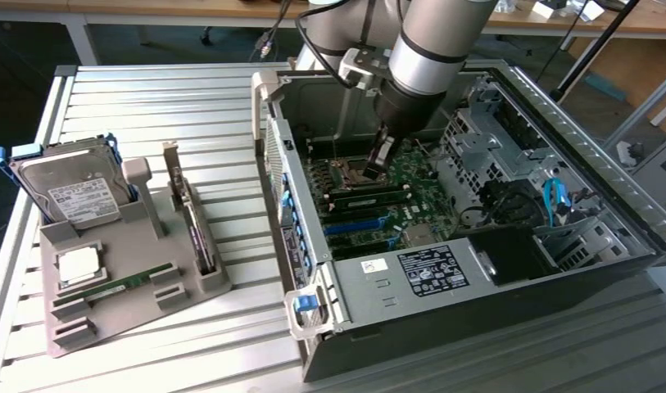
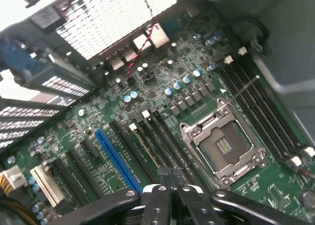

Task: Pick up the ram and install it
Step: 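Press down the ram until it locks into place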

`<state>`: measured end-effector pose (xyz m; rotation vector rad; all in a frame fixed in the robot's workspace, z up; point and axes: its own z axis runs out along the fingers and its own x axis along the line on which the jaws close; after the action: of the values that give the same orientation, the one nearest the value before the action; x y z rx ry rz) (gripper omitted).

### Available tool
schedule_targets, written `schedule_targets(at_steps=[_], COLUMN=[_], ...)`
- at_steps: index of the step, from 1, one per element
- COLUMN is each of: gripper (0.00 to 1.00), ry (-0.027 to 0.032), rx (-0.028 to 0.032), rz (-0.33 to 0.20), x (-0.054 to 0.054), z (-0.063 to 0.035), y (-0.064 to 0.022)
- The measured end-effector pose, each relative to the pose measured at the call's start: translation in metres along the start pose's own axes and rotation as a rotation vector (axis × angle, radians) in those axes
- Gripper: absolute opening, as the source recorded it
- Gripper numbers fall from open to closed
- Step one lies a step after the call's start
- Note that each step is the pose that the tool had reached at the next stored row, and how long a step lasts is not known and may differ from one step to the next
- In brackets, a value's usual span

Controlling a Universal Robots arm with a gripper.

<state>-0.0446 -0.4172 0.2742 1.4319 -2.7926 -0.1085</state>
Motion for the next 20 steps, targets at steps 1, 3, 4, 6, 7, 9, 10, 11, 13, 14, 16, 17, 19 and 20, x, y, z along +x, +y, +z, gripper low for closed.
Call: schedule_targets(at_steps=[1, 3, 4, 6, 7, 9, 10, 11, 13, 14, 16, 17, 19, 20], gripper=[0.12, 0.12, 0.12, 0.12, 0.12, 0.12, 0.12, 0.12, 0.12, 0.12, 0.12, 0.12, 0.12, 0.12], ry=[-0.0009, -0.0026, -0.0034, -0.0052, -0.0061, -0.0079, -0.0088, -0.0100, -0.0125, -0.0138, -0.0160, -0.0170, -0.0192, -0.0204], rx=[0.0004, 0.0012, 0.0016, 0.0024, 0.0029, 0.0036, 0.0041, 0.0047, 0.0059, 0.0065, 0.0077, 0.0082, 0.0092, 0.0098], rz=[0.014, 0.041, 0.054, 0.081, 0.096, 0.123, 0.136, 0.158, 0.197, 0.218, 0.255, 0.272, 0.305, 0.325], x=[0.0000, 0.0000, 0.0000, 0.0000, 0.0000, -0.0001, -0.0001, 0.0000, 0.0000, 0.0000, 0.0000, 0.0000, 0.0000, 0.0000], z=[0.0002, 0.0006, 0.0008, 0.0012, 0.0014, 0.0015, 0.0015, 0.0014, 0.0015, 0.0015, 0.0014, 0.0014, 0.0015, 0.0015], y=[0.0000, -0.0001, -0.0001, -0.0001, -0.0001, -0.0001, -0.0001, -0.0001, -0.0001, -0.0001, -0.0001, -0.0001, -0.0001, -0.0001])
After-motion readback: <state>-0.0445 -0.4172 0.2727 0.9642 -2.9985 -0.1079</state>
